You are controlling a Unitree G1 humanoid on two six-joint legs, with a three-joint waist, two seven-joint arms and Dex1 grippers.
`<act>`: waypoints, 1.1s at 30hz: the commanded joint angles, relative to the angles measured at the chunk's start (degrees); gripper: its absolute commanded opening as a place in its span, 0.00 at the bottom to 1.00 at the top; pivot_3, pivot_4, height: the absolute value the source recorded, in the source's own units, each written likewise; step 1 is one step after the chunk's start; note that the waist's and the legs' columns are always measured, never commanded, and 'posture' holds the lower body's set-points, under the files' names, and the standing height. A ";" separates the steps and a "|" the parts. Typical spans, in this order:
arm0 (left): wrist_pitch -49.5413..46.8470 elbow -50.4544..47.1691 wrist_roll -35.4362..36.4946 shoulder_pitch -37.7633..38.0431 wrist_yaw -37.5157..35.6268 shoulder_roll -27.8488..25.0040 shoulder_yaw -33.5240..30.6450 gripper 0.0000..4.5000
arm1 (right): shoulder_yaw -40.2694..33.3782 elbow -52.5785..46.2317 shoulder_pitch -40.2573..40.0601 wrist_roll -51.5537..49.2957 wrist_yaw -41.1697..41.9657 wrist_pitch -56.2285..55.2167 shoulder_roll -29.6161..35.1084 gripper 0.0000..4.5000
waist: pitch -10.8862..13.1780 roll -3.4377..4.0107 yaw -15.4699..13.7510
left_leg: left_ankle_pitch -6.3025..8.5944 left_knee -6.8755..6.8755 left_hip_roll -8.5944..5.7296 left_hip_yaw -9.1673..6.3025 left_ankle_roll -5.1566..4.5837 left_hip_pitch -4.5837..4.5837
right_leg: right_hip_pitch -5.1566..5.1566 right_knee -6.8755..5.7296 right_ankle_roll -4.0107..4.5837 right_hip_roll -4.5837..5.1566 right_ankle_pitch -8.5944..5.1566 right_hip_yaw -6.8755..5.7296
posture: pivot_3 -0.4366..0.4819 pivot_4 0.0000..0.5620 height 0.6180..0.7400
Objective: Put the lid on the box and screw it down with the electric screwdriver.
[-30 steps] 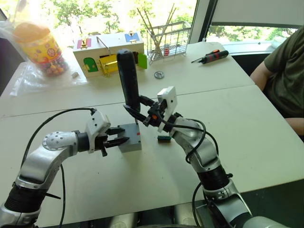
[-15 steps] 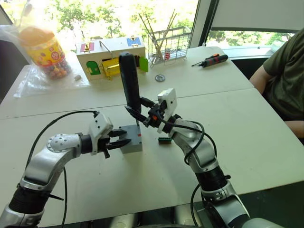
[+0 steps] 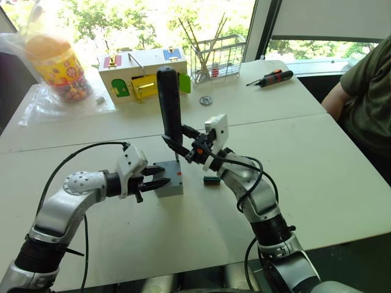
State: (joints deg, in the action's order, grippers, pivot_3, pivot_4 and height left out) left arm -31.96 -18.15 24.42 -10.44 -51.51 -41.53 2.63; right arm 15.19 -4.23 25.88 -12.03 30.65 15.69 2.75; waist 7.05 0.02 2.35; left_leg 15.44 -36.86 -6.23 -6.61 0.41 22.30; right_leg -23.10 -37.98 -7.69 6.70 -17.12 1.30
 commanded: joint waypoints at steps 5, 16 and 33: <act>0.10 0.90 -0.91 0.20 -0.82 -0.25 0.85 0.41 | 2.60 4.90 -3.84 1.28 0.51 2.14 0.26 0.39 | -0.06 0.02 0.00 | 0.02 0.02 0.00 0.00 -0.01 -0.01 | 0.00 0.01 0.00 0.00 0.00 0.01 | 0.48 0.27 1.00; 0.57 1.12 -1.21 0.19 -1.08 -0.08 1.34 0.41 | 2.46 5.38 -4.70 1.17 -0.05 2.34 -0.08 0.39 | -0.09 0.02 0.01 | 0.03 0.05 0.01 0.00 -0.01 -0.06 | 0.04 0.04 0.00 0.00 -0.01 0.02 | 0.48 0.27 1.00; 0.19 0.68 -1.09 0.21 -0.78 -0.13 1.39 0.41 | 3.70 7.13 -6.40 1.99 -0.60 1.37 -1.16 0.39 | -0.19 0.09 0.12 | 0.20 0.89 0.12 0.01 -0.29 -1.00 | 0.86 0.81 0.00 -0.08 -0.03 0.02 | 0.48 0.27 1.00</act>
State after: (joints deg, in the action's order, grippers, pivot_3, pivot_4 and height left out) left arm -31.04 -17.35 23.91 -10.42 -52.27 -41.51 3.39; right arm 15.31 -3.68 23.04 -11.97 29.67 13.41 1.11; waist 6.86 0.10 2.47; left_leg 15.63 -35.95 -6.10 -6.59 0.12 21.29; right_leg -22.25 -37.16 -7.69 6.60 -17.15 1.34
